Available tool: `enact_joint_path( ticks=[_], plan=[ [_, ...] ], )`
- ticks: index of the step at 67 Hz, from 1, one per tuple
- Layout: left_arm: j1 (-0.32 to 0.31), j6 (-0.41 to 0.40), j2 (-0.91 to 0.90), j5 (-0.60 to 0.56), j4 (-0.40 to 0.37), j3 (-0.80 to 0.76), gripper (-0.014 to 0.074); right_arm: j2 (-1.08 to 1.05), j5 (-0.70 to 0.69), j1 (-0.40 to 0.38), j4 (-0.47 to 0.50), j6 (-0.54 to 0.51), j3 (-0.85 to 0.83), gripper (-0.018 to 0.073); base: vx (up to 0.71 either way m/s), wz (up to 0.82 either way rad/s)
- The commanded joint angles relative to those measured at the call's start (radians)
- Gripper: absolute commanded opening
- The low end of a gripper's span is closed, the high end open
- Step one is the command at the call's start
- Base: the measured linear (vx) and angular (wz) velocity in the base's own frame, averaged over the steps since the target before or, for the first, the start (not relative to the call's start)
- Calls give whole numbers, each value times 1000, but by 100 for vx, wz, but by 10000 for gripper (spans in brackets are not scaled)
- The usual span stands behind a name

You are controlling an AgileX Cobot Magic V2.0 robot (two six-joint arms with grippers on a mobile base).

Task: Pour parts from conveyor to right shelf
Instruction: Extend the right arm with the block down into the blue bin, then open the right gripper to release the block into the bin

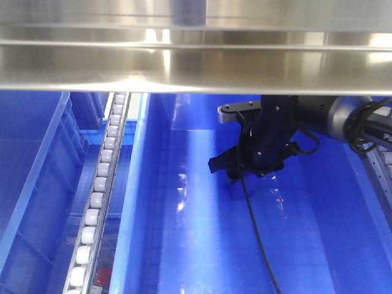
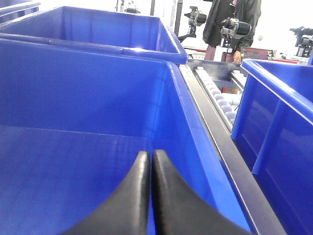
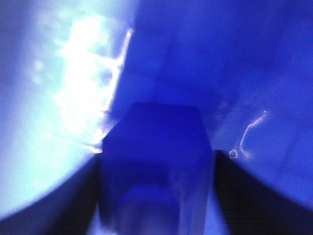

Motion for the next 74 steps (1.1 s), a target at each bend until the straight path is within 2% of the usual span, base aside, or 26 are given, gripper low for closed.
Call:
enact_joint_path(
  ticks=[1, 7, 26, 48, 74],
  plan=[
    [-5, -4, -8, -75, -9, 22, -6, -46, -45, 0, -10, -1, -28, 622, 0, 0],
    [-5, -4, -8, -75, -9, 22, -6, -56, -70, 0, -23, -2, -28, 651, 0, 0],
    [-5, -4, -8, -75, -9, 22, -6, -170, -189, 0, -71, -8, 21, 626, 0, 0],
    [-5, -4, -8, -75, -9, 22, -6, -470, -523, 0, -66, -59, 354, 568, 0, 0],
    [-5, -4, -8, -75, -9, 22, -6, -878, -600, 0, -56, -89, 626, 561, 0, 0]
  ],
)
